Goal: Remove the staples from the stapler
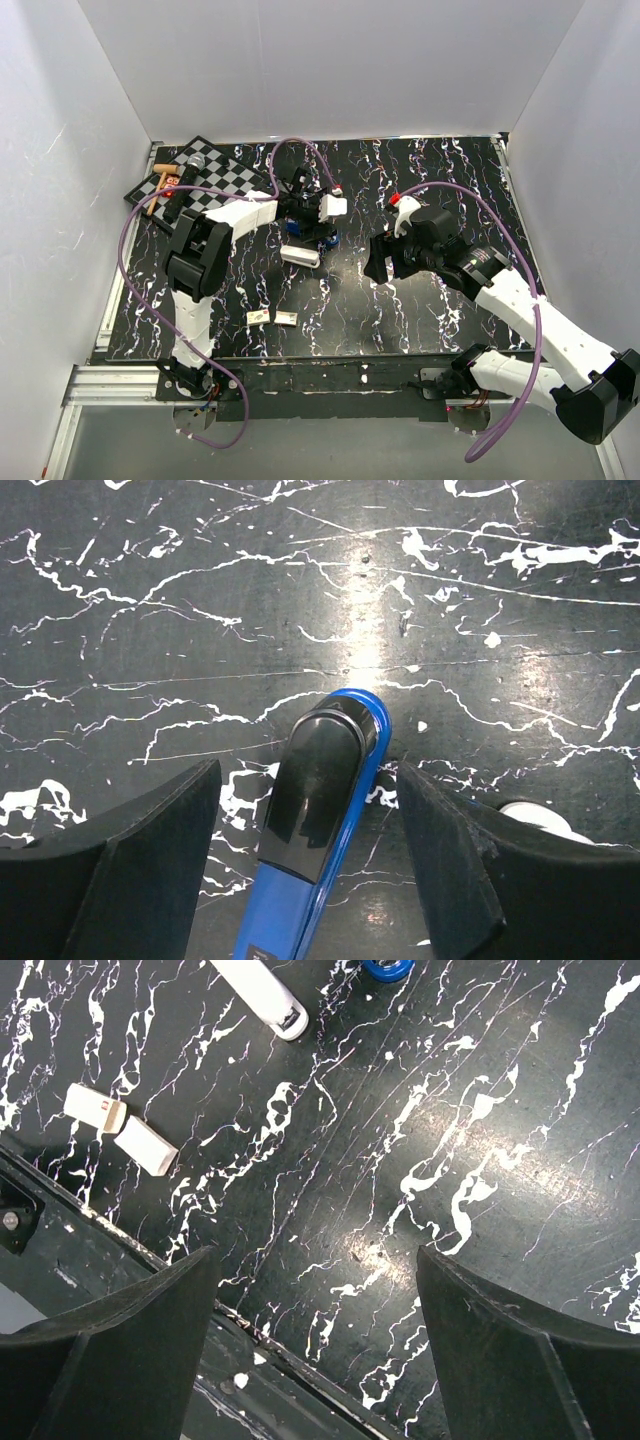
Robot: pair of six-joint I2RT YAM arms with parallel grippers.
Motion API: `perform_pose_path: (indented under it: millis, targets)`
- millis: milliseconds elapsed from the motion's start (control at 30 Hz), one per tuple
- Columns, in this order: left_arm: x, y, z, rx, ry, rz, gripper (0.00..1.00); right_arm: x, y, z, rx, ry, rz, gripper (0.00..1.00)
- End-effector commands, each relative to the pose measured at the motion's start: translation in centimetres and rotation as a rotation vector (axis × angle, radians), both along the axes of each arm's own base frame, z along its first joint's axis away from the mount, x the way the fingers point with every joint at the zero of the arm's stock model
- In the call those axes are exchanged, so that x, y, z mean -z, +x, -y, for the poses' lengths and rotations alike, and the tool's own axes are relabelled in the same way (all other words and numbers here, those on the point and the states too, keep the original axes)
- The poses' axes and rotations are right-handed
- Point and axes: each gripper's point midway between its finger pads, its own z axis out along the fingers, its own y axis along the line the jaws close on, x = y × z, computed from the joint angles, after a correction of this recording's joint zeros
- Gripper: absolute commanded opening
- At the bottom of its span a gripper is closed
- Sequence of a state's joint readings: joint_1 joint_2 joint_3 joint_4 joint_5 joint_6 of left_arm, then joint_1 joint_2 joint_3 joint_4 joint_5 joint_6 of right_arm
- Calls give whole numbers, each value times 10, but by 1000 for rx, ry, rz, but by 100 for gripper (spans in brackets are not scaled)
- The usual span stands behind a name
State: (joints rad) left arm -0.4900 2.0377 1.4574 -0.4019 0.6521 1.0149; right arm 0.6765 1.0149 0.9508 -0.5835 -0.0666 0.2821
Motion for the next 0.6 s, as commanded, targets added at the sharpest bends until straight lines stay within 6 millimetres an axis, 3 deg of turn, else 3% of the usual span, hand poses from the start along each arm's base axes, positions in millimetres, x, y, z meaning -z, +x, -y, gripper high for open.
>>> perform_pose_path:
  millis: [0,200,333,433,500,567]
  targets:
    - [-11,3,4,26,-23,2,67,-4,0,-6,-20,30,19,87]
    - [-8,3,5,29,-14,-17,49,-2,-2,-7,-26,33,13,86]
    - [-9,3,5,29,-16,-17,28,-4,-1,-7,-25,35,17,86]
    - [-7,3,3,27,-4,-20,18,-3,-2,-7,-24,35,12,85]
    - [-8,4,2,20,4,-10,4,-3,-3,-7,-26,37,11,85]
    - [-12,7,1,7,2,-2,0,-4,-3,-7,-24,40,14,85]
